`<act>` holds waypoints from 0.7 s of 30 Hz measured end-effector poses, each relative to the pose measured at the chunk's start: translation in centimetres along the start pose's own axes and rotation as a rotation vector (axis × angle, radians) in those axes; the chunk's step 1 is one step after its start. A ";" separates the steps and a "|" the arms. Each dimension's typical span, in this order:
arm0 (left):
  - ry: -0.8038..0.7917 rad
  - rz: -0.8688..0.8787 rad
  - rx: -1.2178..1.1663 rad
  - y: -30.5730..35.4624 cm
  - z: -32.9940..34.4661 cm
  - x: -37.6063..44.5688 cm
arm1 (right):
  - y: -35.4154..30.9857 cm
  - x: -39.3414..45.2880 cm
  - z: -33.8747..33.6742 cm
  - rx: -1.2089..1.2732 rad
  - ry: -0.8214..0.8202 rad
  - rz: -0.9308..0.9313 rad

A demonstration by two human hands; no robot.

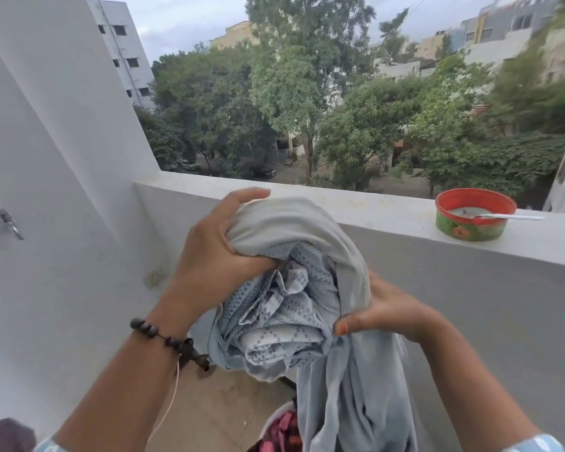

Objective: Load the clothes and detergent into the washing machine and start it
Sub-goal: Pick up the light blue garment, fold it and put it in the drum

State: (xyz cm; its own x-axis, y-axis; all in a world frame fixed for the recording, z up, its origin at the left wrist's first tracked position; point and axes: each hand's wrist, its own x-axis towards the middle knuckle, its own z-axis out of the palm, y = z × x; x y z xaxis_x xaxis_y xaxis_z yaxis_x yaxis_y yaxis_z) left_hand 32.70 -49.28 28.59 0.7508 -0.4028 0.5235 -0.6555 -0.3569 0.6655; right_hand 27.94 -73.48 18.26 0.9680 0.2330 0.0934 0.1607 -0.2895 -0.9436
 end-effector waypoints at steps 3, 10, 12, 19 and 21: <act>0.047 -0.008 -0.087 0.3 -0.9 0.5 | 1.1 0.1 1.0 0.026 0.067 0.086; -0.019 -0.098 -0.021 -1.6 -2.7 -0.6 | 0.8 0.2 -1.2 -0.082 0.250 0.056; -0.032 -0.125 -0.015 -2.0 -2.8 -1.1 | 0.2 -0.2 -2.7 -0.088 0.312 0.007; 0.040 -0.095 -0.085 -2.8 -1.8 -1.4 | -3.7 -1.3 -4.3 0.078 0.294 -0.216; 0.141 -0.056 -0.253 -2.7 -1.5 -1.3 | -3.6 -1.4 -3.7 0.122 0.179 -0.198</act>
State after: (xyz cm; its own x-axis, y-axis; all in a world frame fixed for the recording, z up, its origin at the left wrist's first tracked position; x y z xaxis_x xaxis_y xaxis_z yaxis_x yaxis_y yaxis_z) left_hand 33.63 -46.51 26.95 0.8008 -0.2612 0.5390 -0.5848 -0.1469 0.7978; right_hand 26.75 -76.18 22.66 0.9406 0.1033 0.3234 0.3355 -0.1386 -0.9318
